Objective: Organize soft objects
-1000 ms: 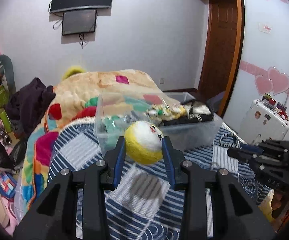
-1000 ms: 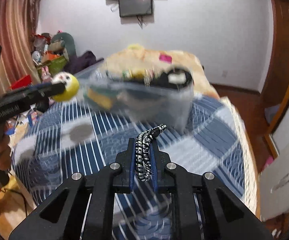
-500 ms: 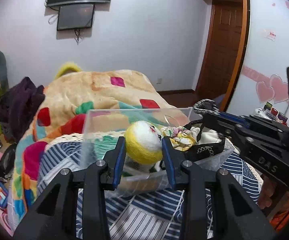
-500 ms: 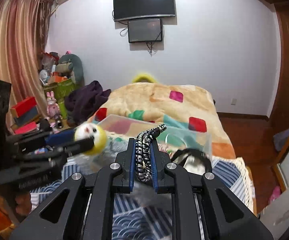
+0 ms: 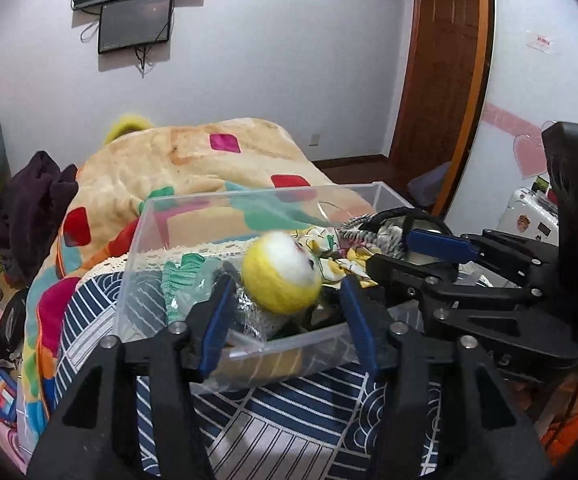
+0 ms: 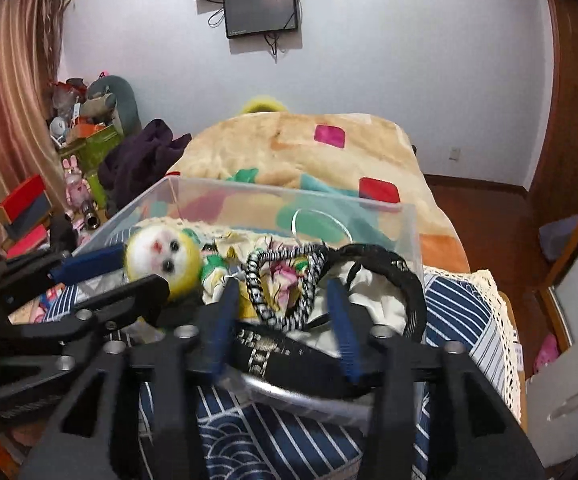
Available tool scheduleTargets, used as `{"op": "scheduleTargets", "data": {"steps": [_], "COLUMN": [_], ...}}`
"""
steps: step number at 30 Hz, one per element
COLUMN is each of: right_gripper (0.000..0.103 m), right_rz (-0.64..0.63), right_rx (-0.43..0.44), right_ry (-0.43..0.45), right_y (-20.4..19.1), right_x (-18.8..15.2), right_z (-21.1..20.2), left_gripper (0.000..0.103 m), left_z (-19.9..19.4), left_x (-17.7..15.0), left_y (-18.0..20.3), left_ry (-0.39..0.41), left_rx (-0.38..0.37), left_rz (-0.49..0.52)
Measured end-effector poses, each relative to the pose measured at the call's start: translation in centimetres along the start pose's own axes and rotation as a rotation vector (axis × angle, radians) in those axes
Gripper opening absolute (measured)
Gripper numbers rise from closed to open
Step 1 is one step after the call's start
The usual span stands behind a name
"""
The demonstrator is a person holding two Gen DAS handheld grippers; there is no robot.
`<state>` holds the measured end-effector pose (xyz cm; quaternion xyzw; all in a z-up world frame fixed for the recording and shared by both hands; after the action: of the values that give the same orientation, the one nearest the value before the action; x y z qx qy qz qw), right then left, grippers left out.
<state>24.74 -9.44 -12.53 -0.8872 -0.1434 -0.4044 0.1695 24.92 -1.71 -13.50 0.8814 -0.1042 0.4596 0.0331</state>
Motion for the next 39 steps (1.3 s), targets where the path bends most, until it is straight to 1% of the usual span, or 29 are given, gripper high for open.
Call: {"op": "scheduleTargets", "data": {"steps": [4, 8, 9, 12, 13, 14, 15, 17, 19, 20, 23, 25, 27, 30, 31, 35, 39], "right_gripper": [0.049, 0.051, 0.051, 0.052, 0.054, 0.058, 0.060, 0.068, 0.070, 0.071, 0.084, 0.085, 0.088, 0.100, 0.102, 0.103, 0.103], "right_rz": [-0.022, -0.037, -0.039, -0.043, -0.044, -0.046, -0.046, -0.045, -0.049, -0.052, -0.056, -0.054, -0.053, -0.044, -0.040, -0.033, -0.031], "right_rx": [-0.011, -0.002, 0.000, 0.015, 0.018, 0.025, 0.027, 0.021, 0.028, 0.030, 0.036, 0.039, 0.034, 0.027, 0.024, 0.021, 0.021], "right_ry": [0.018, 0.066, 0.078, 0.135, 0.156, 0.172, 0.183, 0.231, 0.267, 0.288, 0.337, 0.366, 0.383, 0.406, 0.416, 0.445, 0.453], "right_y": [0.0, -0.4, -0.4, -0.9, -1.1, -1.3, -1.5, -1.9, -2.3, -2.5, -3.0, -3.2, -3.3, -3.4, -3.4, -3.5, -3.7], "right_x": [0.0, 0.8, 1.1, 2.1, 2.5, 2.8, 3.0, 3.4, 3.8, 3.9, 4.1, 4.3, 4.3, 4.1, 4.1, 4.1, 4.0], "right_z": [-1.3, -3.9, -4.1, -6.4, -7.3, -8.2, -8.8, -10.4, -12.0, -12.8, -14.7, -15.8, -16.4, -17.0, -17.2, -17.8, -18.0], "left_gripper": [0.055, 0.055, 0.055, 0.055, 0.055, 0.055, 0.055, 0.056, 0.065, 0.066, 0.074, 0.086, 0.092, 0.100, 0.101, 0.102, 0.102], "left_z": [-1.6, -4.4, -4.8, -7.3, -7.9, -8.8, -9.5, -11.1, -12.5, -13.1, -15.4, -16.6, -17.5, -18.5, -18.8, -19.6, -19.9], "left_x": [-0.1, 0.7, 1.0, 2.1, 2.4, 2.7, 3.0, 3.4, 3.5, 3.5, 3.6, 3.7, 3.8, 4.0, 3.9, 3.8, 3.8], "left_y": [-0.1, -0.2, -0.3, -0.3, -0.3, -0.3, -0.3, -0.3, -0.3, -0.3, 0.0, 0.2, 0.3, 0.3, 0.3, 0.2, 0.3], "left_ry": [0.021, 0.082, 0.094, 0.154, 0.168, 0.190, 0.205, 0.232, 0.253, 0.265, 0.310, 0.336, 0.355, 0.374, 0.380, 0.397, 0.403], "left_rx": [0.018, 0.014, 0.019, 0.056, 0.060, 0.065, 0.064, 0.057, 0.063, 0.068, 0.096, 0.112, 0.112, 0.108, 0.110, 0.130, 0.134], "left_rz": [0.012, -0.004, -0.005, 0.011, 0.013, 0.011, 0.008, -0.003, -0.009, -0.009, 0.014, 0.021, 0.019, 0.011, 0.008, 0.000, 0.002]}}
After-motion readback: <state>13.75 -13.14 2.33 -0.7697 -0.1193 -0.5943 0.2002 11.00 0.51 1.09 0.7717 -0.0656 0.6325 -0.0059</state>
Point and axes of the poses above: each gripper's, at about its wrist camera, not at the fingertips, and z roughly the way its jaws point, y to its right, x to its top, the point moved 9 cm from there along z, roughly the way its jaws point, and after that the axes turned 8 degrees about z, right-handed, at the moved point
